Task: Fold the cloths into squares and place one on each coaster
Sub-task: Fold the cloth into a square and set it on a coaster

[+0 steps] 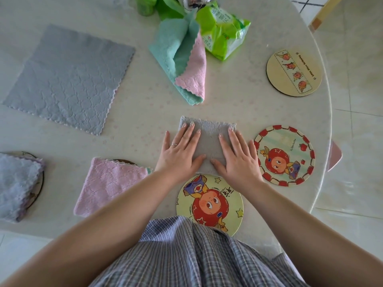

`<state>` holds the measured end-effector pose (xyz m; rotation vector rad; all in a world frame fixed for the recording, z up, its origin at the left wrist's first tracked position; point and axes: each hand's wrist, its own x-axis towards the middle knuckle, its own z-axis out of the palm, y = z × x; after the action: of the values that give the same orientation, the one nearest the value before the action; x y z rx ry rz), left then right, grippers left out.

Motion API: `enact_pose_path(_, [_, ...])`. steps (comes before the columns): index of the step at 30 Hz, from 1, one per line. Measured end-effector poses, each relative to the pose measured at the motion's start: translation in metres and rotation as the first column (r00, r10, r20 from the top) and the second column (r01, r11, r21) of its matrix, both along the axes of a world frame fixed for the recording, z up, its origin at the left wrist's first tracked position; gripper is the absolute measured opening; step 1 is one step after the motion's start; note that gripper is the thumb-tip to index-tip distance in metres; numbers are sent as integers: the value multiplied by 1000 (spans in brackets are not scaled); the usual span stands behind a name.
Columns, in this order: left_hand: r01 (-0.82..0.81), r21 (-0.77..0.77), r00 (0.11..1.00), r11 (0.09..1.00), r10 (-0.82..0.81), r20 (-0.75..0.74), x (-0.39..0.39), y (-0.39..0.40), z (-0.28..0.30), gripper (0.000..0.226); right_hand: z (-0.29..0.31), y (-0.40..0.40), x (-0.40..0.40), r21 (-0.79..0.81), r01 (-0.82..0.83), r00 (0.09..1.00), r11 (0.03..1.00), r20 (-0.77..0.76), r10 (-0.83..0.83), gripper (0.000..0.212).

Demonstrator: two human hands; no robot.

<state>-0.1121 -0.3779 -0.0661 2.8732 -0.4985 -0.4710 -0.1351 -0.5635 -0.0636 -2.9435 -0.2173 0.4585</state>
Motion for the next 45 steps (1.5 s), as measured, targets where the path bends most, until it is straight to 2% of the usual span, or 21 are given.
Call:
enact_pose_path(2, [-27, -28, 999, 999, 26, -24, 2, -1, 5, 74, 3, -4, -2, 22, 43, 999, 999, 4, -43, 80])
enact_pose_path(4, [-195, -167, 980, 966, 184, -78, 4, 2, 15, 72, 9, -8, -4, 62, 107, 994, 992, 5, -108, 82])
enact_pose_path(6, [-424, -346, 906, 837, 396, -151, 7, 12, 25, 63, 18, -12, -9, 174, 185, 982, 967, 10, -189, 79])
enact_pose_path(8, [-516, -403, 856, 756, 472, -211, 8, 24, 29, 50, 27, -13, -14, 339, 287, 956, 896, -38, -292, 69])
enact_pose_path(10, [-558, -422, 829, 714, 457, -323, 9, 28, 31, 38, 31, -10, -15, 451, 364, 931, 815, -137, -340, 60])
enact_pose_path(14, [-685, -470, 719, 557, 413, -559, 18, 21, 34, 19, 35, 1, -5, 547, 478, 878, 688, -296, -375, 48])
enact_pose_path(20, [-768, -501, 637, 399, 401, -658, 19, 25, 40, 32, 39, 6, 3, 662, 659, 738, 356, -478, -478, 31])
enact_pose_path(25, [-785, -534, 619, 313, 361, -698, -2, 25, 52, 32, 47, 1, -23, 702, 661, 717, 264, -490, -495, 31])
enact_pose_path(29, [-779, -533, 623, 331, 316, -715, -42, 22, 56, 37, 50, -9, -61, 706, 665, 713, 242, -506, -485, 31])
enact_pose_path(34, [-717, -523, 678, 461, 289, -675, -93, 21, 45, 37, 39, -13, -114, 678, 697, 687, 232, -541, -485, 32])
enact_pose_path(39, [-713, -487, 679, 504, 323, -660, -117, 23, 34, 43, 30, -11, -142, 669, 690, 701, 275, -524, -484, 37])
enact_pose_path(45, [-645, -482, 740, 593, 325, -589, -118, 24, 32, 40, 31, -10, -147, 681, 661, 726, 316, -474, -498, 38])
